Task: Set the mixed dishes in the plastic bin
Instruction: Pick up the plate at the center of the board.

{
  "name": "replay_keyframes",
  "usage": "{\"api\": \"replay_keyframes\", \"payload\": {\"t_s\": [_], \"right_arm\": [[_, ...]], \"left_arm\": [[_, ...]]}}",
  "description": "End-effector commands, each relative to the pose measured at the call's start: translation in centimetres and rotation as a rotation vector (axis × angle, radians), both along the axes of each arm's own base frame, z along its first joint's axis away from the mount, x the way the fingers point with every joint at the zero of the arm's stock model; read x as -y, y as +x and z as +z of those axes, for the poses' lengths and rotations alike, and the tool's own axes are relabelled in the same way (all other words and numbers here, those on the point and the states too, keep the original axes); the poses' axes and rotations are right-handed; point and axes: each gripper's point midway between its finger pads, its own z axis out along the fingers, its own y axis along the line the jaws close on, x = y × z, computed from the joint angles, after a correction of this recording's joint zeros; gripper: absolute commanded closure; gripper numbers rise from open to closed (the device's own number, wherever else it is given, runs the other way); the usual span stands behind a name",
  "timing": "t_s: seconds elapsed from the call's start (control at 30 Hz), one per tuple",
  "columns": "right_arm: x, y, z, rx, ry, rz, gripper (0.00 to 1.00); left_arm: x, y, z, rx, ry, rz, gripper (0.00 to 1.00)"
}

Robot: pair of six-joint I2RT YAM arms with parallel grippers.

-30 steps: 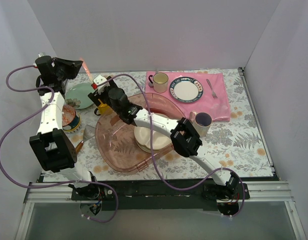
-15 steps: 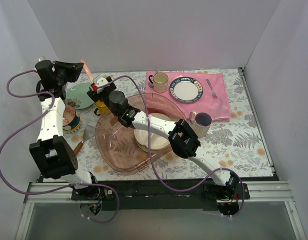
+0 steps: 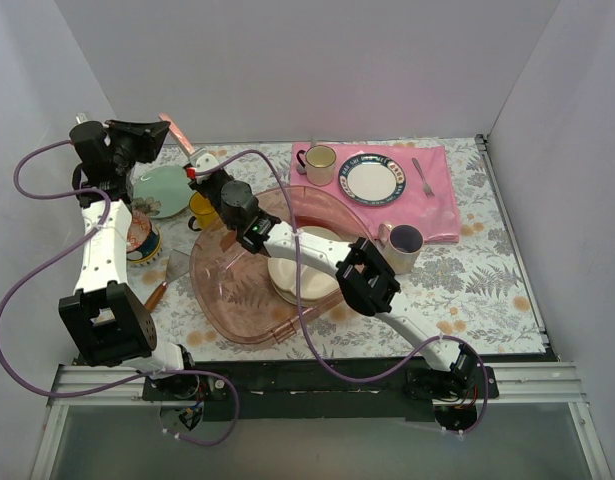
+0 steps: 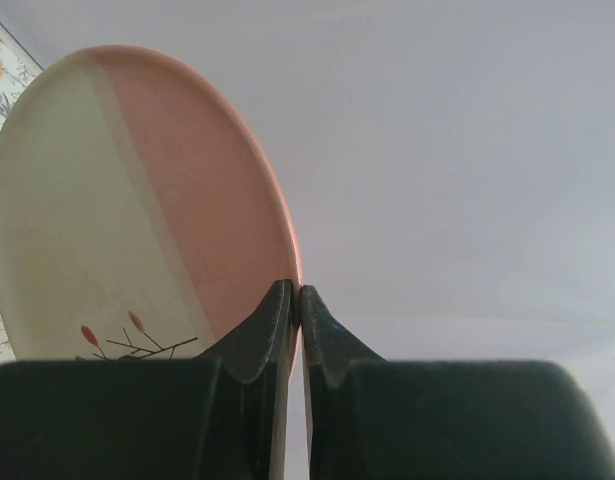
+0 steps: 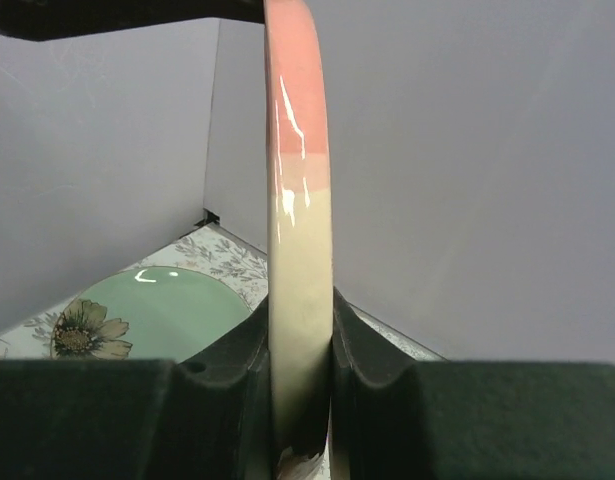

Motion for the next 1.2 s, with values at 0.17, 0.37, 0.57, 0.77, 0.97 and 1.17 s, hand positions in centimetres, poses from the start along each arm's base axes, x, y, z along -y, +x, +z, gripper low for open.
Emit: {"api": "replay_keyframes", "payload": {"t_s": [0.17, 0.37, 0.57, 0.77, 0.97, 1.17], "right_arm": [[3.0, -1.6, 11.5, 0.174, 0.136, -0.047, 0.99], [6.1, -1.5, 17.2, 0.179, 0.201, -0.065, 0.99], [10.4, -0.5, 21.7, 0.120, 0.244, -0.071, 0.99], [15.5, 0.5, 24.9, 0.022, 0.271, -0.042, 0.99], [21.8, 0.4, 25.1, -0.174, 0.232, 0.119, 0.99], [29.4, -1.8, 22.7, -0.376, 0.221, 0.307, 0.99]], "left_arm": [[3.0, -3.9, 8.2, 0.238, -0.030, -0.078, 1.00], [3.8, -5.1, 9.2, 0.272, -0.045, -0.119, 0.27], [4.9, -7.5, 11.9, 0.355, 0.008, -0.164, 0.07], [5.9, -9.5, 12.2, 0.398, 0.096, -0.205, 0.02], [8.4, -12.6, 10.4, 0.468, 0.178, -0.350, 0.02], [11.4, -16.2, 7.6, 0.552, 0.153, -0.531, 0.02]]}}
